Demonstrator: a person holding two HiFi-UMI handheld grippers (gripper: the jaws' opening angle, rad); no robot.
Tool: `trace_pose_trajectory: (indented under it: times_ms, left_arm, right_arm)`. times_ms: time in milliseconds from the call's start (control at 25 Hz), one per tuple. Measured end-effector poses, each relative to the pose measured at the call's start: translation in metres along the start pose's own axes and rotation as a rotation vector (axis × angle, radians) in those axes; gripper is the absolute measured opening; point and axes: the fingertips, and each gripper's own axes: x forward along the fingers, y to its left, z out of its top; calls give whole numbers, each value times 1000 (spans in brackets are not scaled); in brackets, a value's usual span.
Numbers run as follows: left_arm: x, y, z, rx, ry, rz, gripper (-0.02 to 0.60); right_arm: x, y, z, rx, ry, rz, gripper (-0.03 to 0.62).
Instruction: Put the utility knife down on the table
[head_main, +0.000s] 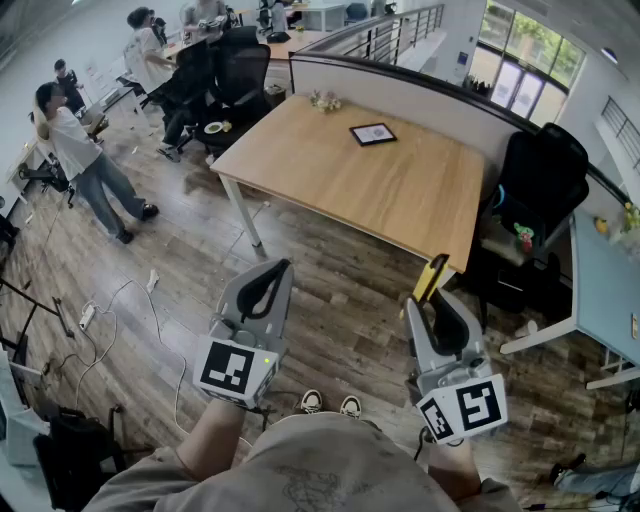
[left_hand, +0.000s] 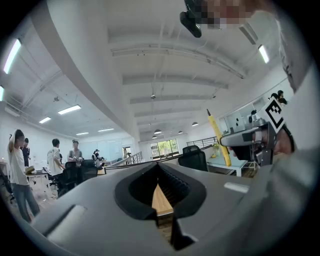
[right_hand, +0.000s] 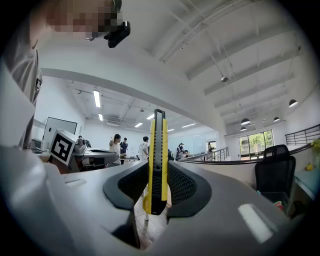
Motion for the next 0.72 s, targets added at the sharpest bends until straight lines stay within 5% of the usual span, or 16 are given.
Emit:
trace_pose_trajectory:
  times_ms: [720]
  left_arm:
    - [18, -54, -12, -13, 62, 54, 0]
  right_arm:
    - [-16, -45, -28, 15, 57, 86, 124]
